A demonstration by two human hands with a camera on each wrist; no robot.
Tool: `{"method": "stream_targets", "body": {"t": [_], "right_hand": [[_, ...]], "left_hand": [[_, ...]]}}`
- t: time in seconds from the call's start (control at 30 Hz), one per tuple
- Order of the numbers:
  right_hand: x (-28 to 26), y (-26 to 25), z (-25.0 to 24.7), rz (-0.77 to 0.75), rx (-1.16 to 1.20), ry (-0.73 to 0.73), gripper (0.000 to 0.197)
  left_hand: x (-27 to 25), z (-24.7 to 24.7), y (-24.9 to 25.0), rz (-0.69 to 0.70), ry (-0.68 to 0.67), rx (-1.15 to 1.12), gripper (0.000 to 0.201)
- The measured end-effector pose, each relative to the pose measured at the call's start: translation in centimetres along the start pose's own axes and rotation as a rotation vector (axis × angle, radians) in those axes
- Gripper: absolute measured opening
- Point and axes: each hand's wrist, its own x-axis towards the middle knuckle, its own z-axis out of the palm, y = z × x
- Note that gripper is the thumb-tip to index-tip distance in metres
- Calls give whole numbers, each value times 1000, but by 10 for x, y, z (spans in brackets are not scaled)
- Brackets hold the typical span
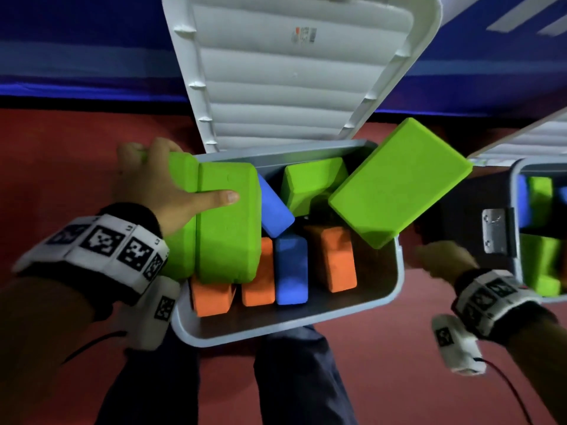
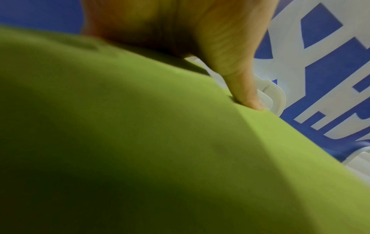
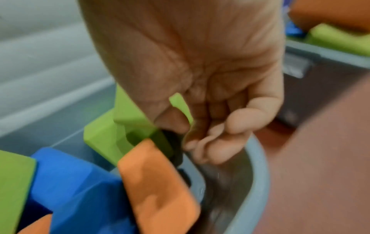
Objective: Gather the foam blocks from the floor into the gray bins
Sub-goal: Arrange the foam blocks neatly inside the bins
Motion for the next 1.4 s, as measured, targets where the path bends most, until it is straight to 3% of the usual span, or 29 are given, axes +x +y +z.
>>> {"method": "stream_targets", "body": {"t": [0.07, 0.1, 0.13, 0.27, 0.37, 0.43, 0.47, 0.57, 0.7, 0.77, 0.87, 0.97, 1.17, 1.27, 1.4], "right_hand": [[-2, -9, -52, -156, 43, 434, 43], [1, -18, -72, -230, 92, 559, 63], [9, -24, -84, -279, 114, 581, 84], [51, -48, -96, -197, 93, 321, 128], [64, -56, -90, -78, 151, 256, 127], [63, -53, -79, -44, 117, 180, 137], [59, -50, -75, -20, 114, 182, 137], [36, -37, -57, 33, 217, 309, 107], [-12, -17, -23, -193, 429, 514, 91], [-28, -8, 0, -288, 419, 638, 93], [-55, -9, 34, -254, 351, 756, 99], [-68, -15, 59, -243, 339, 807, 97], [-82, -6, 71, -306, 477, 705, 95], [-82, 0, 71, -335, 528, 768, 93], [-77, 0, 66, -336, 535, 892, 91]], "left_hand": [[1, 1, 5, -10, -6, -4, 91], [1, 2, 7, -12, -3, -10, 90], [0, 2, 9, -12, 0, -9, 90], [-2, 7, 10, -18, 17, 11, 89], [-2, 6, 10, -15, 33, 21, 88], [-1, 5, 10, -20, 21, 36, 88], [-2, 5, 10, -24, 16, 44, 88], [-2, 4, 11, -32, 9, 41, 89], [-1, 2, 12, -55, -4, 15, 93], [-2, 1, 14, -56, -14, 24, 93], [-5, -1, 15, -61, -33, 15, 91], [-5, -3, 14, -77, -50, 0, 90], [-22, -11, 16, -76, 25, 55, 97], [-36, -12, 18, -176, -73, 106, 98], [-45, -2, 24, -221, -177, 145, 128]]}}
